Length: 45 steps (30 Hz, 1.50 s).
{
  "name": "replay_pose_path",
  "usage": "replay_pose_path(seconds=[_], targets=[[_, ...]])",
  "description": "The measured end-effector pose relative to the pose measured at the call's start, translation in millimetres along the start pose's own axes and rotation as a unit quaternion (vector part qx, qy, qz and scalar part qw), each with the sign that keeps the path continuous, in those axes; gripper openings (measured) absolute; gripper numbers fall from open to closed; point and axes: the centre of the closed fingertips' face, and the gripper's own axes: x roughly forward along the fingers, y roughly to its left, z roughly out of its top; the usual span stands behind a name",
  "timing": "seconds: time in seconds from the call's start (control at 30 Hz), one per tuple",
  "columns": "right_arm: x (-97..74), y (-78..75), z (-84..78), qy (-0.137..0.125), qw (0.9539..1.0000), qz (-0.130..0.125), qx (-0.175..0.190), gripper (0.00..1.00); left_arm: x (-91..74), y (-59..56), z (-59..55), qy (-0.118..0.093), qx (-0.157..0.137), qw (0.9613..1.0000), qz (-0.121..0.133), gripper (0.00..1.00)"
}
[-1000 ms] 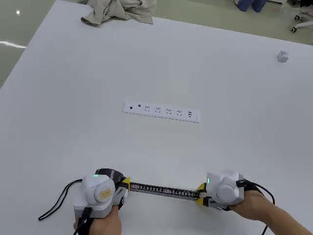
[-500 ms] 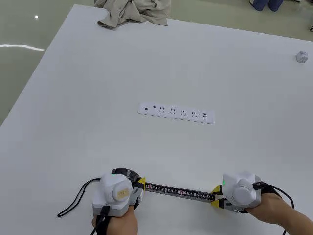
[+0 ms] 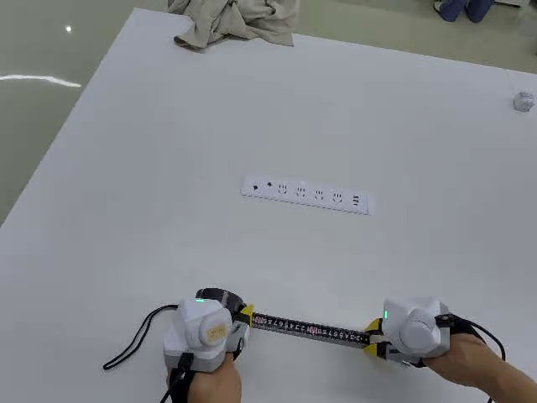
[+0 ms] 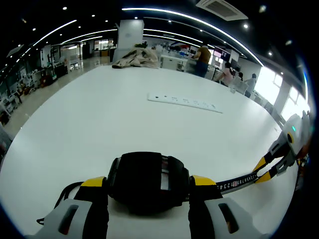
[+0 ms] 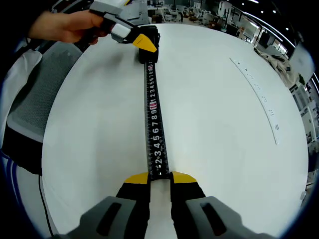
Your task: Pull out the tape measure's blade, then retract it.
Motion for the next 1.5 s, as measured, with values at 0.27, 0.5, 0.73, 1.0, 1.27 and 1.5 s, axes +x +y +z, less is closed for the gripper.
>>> replay_pose_path(seconds=[0.27, 0.5, 0.73, 1.0, 1.27, 1.5], targets=[[3.0, -0.6, 5.0, -0.004, 1.0, -0.003, 0.002, 0.14, 0.4, -0.1, -0.3, -0.003, -0.002, 1.0, 0.0, 0.62], [5.5, 0.8, 14.6, -0.011, 0.9999, -0.003, -0.001, 0.14, 0.0, 0.0, -0.1, -0.002, -0.002, 1.0, 0.0, 0.63], [10.8, 2.8, 27.9, -0.02, 0.9998, 0.006, 0.0, 0.14, 0.0, 0.5, -0.2, -0.001, -0.001, 1.0, 0.0, 0.63], [14.7, 3.9, 38.3, -0.024, 0.9996, 0.012, 0.003, 0.14, 0.1, 0.4, -0.2, 0.001, -0.001, 1.0, 0.0, 0.63], [18.3, 3.8, 42.9, -0.027, 0.9995, 0.015, 0.007, 0.14, -0.2, 0.4, 0.2, 0.002, -0.001, 1.0, 0.0, 0.63], [21.0, 4.8, 48.7, -0.029, 0.9994, 0.015, 0.007, 0.14, -0.7, 0.4, -0.1, 0.002, -0.001, 1.0, 0.0, 0.63]])
